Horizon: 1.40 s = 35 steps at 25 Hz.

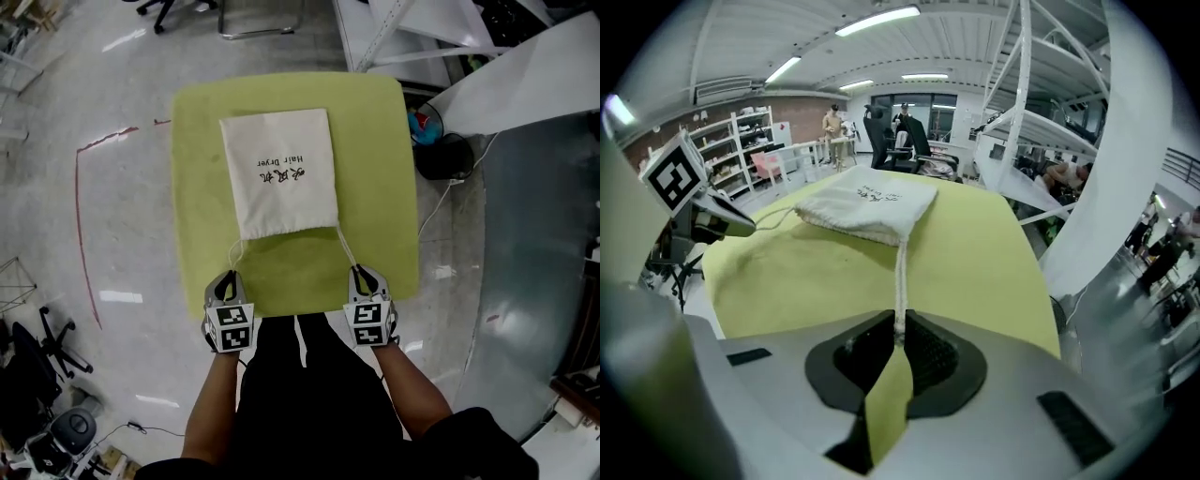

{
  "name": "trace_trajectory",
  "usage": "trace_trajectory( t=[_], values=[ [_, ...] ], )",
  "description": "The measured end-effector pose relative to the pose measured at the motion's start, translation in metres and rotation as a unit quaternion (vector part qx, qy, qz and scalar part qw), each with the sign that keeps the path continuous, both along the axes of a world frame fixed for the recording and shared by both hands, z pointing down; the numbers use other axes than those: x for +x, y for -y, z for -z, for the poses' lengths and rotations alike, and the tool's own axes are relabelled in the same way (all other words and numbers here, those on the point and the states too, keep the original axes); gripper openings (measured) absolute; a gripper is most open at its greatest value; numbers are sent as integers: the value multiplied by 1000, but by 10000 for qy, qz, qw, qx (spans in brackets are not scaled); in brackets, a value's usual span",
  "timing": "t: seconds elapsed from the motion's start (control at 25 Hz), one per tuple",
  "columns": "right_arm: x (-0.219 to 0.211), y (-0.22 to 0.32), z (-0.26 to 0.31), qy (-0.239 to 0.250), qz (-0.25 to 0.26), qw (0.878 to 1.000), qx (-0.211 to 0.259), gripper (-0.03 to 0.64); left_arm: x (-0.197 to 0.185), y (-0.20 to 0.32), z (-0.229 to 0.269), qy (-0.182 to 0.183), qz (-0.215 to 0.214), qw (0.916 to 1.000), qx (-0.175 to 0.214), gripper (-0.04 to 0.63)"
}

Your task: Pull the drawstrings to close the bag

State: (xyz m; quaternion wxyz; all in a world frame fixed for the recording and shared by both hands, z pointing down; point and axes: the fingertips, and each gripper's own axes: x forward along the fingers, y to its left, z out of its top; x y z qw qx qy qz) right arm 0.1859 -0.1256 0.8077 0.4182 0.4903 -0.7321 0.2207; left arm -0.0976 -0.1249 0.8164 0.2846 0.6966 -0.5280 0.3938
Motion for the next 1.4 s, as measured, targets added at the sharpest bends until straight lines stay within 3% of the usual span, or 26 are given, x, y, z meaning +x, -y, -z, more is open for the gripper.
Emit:
trace_trajectory(
  t=[0.2, 0.52, 0.96, 1.24, 1.4],
  values=[
    [26, 20, 16, -193, -188, 9993, 256, 35, -29, 7, 14, 419, 223, 9988, 85, 28],
    [57, 50, 52, -512, -459, 9944, 808, 35, -73, 24, 54, 1173, 238, 9917, 471, 28],
    [72, 105, 134, -224, -690, 9791, 1901, 36, -85, 67, 144, 1355, 365, 9780, 1541, 28],
    [64, 155, 210, 187, -782, 9582, 2744, 37, -88, 120, 217, 1320, 541, 9600, 2410, 31],
    [56, 180, 246, 188, -692, 9472, 3125, 37, -90, 147, 253, 1269, 565, 9496, 2810, 31]
  ],
)
